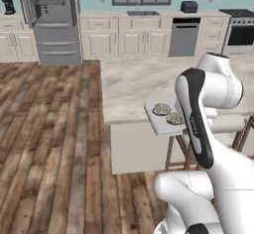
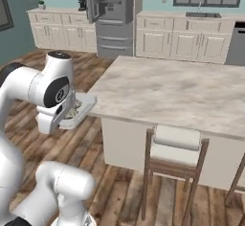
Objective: Place two dumplings into each of the tupperware containers and then place the containers in the fridge.
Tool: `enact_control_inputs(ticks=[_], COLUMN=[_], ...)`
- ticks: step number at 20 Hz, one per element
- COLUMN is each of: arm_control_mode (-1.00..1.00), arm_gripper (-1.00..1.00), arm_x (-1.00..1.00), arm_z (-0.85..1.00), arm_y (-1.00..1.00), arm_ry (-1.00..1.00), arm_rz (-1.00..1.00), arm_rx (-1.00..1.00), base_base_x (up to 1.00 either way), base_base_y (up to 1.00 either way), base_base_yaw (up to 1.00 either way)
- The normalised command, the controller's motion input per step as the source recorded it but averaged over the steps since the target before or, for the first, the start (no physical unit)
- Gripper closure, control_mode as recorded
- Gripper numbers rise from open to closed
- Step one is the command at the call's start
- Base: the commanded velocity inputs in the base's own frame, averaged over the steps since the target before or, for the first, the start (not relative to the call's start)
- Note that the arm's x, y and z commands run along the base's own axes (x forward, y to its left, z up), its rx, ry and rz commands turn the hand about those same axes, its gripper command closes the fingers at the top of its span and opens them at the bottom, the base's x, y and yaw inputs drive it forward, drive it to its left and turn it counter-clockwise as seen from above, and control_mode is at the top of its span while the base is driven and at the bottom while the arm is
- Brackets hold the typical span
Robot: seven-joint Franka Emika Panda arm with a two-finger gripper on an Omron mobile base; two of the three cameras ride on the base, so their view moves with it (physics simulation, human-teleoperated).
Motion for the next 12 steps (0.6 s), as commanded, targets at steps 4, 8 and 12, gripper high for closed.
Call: enact_control_inputs(ticks=[4,8,12], arm_control_mode=[1.00,1.00,1.00], arm_gripper=[1.00,1.00,1.00], arm_x=[0.00,0.00,0.00], arm_z=[0.00,0.00,0.00], arm_y=[0.00,0.00,0.00], arm_ry=[0.00,0.00,0.00], arm_rz=[0.00,0.00,0.00], arm_rx=[0.00,0.00,0.00], base_base_x=[1.00,0.38,0.37], base_base_y=[1.00,1.00,1.00], base_base_yaw=[0.00,0.00,0.00])
